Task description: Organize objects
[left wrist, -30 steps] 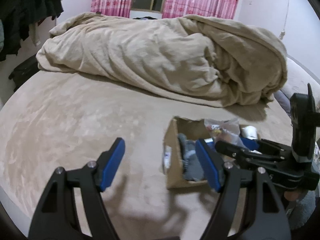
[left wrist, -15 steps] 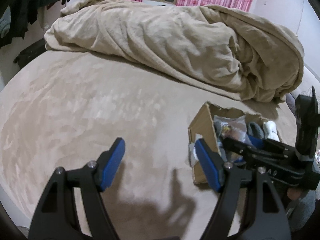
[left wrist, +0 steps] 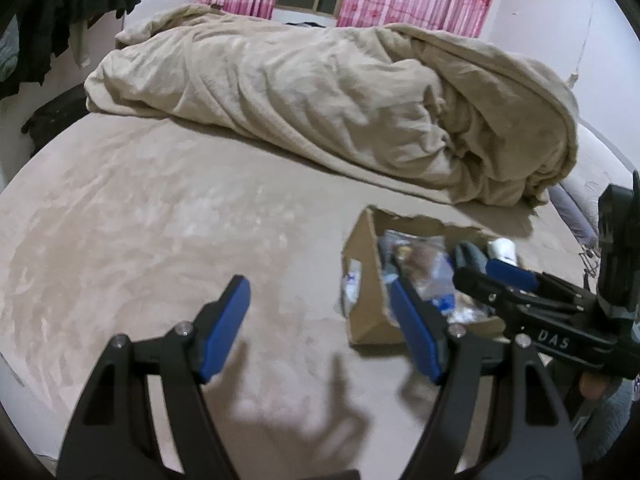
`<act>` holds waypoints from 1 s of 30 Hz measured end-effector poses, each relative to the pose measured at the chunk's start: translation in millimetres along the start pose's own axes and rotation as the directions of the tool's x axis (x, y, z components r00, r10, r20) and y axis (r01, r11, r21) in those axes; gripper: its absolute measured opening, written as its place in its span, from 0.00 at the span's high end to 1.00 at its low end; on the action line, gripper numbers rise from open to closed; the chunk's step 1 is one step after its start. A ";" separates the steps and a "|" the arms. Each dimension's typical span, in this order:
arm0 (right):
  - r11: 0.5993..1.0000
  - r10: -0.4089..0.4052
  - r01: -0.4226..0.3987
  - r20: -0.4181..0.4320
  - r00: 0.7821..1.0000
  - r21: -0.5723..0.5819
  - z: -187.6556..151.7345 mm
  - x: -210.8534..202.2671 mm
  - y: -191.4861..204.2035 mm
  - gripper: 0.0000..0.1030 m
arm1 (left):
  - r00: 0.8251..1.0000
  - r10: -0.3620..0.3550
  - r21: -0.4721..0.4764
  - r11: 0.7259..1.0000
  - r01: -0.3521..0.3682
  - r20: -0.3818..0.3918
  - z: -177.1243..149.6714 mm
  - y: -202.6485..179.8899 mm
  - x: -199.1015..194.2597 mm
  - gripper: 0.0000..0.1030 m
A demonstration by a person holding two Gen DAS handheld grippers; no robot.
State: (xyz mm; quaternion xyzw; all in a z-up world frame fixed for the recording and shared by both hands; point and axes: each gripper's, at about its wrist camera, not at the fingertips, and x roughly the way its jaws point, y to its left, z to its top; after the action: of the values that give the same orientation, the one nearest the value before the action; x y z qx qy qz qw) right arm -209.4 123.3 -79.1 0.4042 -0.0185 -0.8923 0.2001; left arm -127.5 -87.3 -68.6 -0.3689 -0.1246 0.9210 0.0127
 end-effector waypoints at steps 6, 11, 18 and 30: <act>1.000 -0.011 0.011 0.030 0.999 0.008 -12.8 -37.7 0.0 0.31 | 1.000 -0.003 0.045 0.999 0.002 0.024 -7.3 -23.6 -26.7 0.28; 0.999 -0.033 0.032 0.063 0.997 0.018 -26.4 -68.5 -4.3 0.31 | 1.000 -0.008 0.074 0.997 0.006 0.023 -17.8 -41.3 -43.7 0.28; 0.998 -0.053 0.048 0.105 0.993 0.051 -47.7 -111.1 -12.6 0.31 | 1.000 -0.003 0.099 0.995 0.000 0.023 -39.7 -66.1 -65.5 0.28; 0.992 -0.107 0.100 0.095 0.990 0.082 -90.8 -151.9 -27.4 0.30 | 1.000 0.025 0.106 0.994 -0.027 0.019 -70.2 -92.2 -85.0 0.28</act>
State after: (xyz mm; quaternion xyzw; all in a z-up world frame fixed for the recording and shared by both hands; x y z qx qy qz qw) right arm -62.5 216.7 -37.1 0.3670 -0.0418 -0.9192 0.1367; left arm -24.0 7.6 -38.0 -0.3614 -0.0705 0.9295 0.0193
